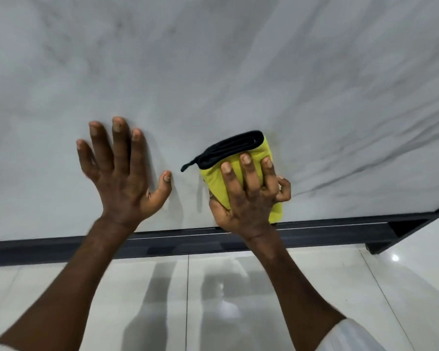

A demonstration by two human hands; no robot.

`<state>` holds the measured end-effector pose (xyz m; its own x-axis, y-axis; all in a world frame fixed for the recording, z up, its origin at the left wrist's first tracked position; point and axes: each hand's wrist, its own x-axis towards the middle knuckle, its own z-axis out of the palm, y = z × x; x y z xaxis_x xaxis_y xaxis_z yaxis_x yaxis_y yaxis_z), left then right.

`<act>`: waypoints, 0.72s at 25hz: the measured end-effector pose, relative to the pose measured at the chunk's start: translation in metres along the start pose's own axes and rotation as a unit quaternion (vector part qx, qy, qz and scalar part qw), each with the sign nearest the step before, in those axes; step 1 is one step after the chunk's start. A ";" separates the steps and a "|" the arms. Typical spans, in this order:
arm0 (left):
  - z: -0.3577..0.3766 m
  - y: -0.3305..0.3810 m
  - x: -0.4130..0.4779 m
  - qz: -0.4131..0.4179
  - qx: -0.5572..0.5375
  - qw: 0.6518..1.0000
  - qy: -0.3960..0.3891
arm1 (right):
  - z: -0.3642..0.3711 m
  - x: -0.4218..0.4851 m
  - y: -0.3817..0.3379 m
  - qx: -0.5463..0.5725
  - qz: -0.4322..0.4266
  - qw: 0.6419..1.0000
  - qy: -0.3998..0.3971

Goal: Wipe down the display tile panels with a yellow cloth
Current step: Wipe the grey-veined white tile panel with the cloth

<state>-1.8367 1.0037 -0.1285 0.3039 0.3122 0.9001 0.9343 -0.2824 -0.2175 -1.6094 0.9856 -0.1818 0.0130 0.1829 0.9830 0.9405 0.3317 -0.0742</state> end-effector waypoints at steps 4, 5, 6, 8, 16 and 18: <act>-0.002 0.003 0.001 -0.011 -0.015 1.000 -0.006 | -0.013 -0.071 0.026 -0.050 -0.017 0.993 -0.107; -0.004 0.003 -0.001 -0.012 -0.016 1.000 -0.012 | -0.023 -0.088 0.035 -0.059 -0.026 0.987 -0.144; -0.004 0.004 -0.003 -0.009 -0.016 1.000 -0.012 | -0.031 -0.098 0.043 -0.067 -0.031 0.982 -0.174; -0.003 0.003 -0.002 -0.004 -0.009 1.000 -0.002 | -0.038 -0.081 0.048 -0.045 -0.036 0.980 -0.188; 0.004 0.003 -0.003 -0.012 -0.004 1.000 0.019 | -0.049 0.024 0.096 -0.055 0.064 0.996 -0.014; 0.003 0.003 -0.001 -0.008 0.002 1.000 0.014 | -0.045 -0.043 0.096 -0.084 0.087 0.991 -0.051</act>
<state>-1.8336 1.0047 -0.1312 0.2836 0.2902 0.9140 0.9397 -0.2742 -0.2045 -1.5044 0.9676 -0.2237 0.1537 0.3185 0.9354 0.9703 0.1302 -0.2038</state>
